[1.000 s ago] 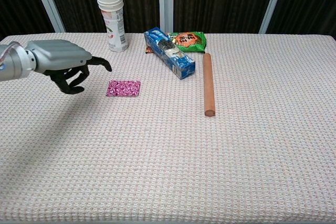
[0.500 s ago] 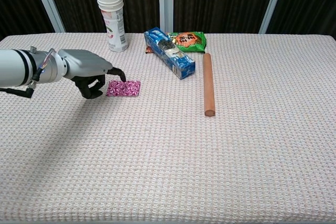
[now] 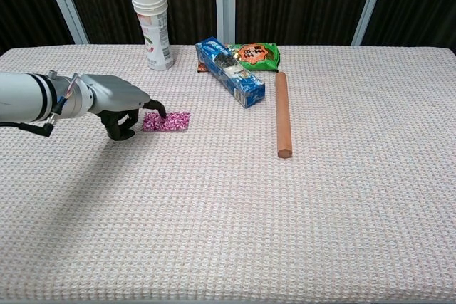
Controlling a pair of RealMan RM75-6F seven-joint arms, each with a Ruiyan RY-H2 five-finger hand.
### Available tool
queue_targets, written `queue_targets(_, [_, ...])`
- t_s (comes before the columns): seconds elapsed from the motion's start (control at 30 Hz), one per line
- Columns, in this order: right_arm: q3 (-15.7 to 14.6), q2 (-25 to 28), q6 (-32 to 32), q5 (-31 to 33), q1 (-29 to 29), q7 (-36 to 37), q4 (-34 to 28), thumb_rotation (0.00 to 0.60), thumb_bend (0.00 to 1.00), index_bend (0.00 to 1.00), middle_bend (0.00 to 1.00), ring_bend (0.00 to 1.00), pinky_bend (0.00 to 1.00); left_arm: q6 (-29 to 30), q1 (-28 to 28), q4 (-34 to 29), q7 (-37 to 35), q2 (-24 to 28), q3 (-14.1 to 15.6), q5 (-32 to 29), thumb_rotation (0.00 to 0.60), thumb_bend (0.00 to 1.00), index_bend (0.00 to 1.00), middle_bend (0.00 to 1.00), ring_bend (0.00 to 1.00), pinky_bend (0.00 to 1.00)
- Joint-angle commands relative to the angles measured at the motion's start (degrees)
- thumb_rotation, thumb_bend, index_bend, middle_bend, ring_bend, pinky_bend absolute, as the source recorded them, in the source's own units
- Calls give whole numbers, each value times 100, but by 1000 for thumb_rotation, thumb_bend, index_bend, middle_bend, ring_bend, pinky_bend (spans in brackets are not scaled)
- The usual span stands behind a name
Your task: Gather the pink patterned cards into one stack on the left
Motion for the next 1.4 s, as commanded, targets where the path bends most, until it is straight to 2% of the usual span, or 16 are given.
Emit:
queue_targets(0.03, [-5, 1, 1, -9, 1, -4, -5, 583, 237, 194, 144, 35, 27, 147, -143, -380, 287, 182, 230, -364, 600, 545, 209, 821, 741, 915])
queue_targets(0.37, [-27, 34, 79, -61, -40, 15, -29, 578, 238, 194, 143, 38, 27, 786, -581, -1490, 966, 485, 713, -1563, 600, 546, 209, 817, 741, 912])
queue_targets(0.7, [-44, 50, 178, -100, -99, 86, 2, 581, 238, 194, 144, 39, 27, 1264, -908, -2483, 1305, 795, 1019, -2096, 600, 545, 209, 811, 739, 909])
queue_targets(0.87, [-47, 47, 198, -106, -113, 123, 34, 580, 236, 193, 144, 40, 27, 1537, -1006, -2892, 1302, 964, 1001, -2160, 600, 546, 210, 810, 739, 913])
queue_targets(1.03, [-41, 46, 192, -86, -119, 155, 61, 580, 238, 194, 144, 40, 27, 1740, -980, -2662, 1199, 814, 908, -2059, 600, 545, 209, 810, 739, 913])
queue_targets(1.4, [-26, 27, 117, -14, -105, 196, 121, 577, 240, 193, 143, 42, 27, 1483, -817, -1518, 803, 119, 689, -1624, 600, 544, 209, 814, 739, 912])
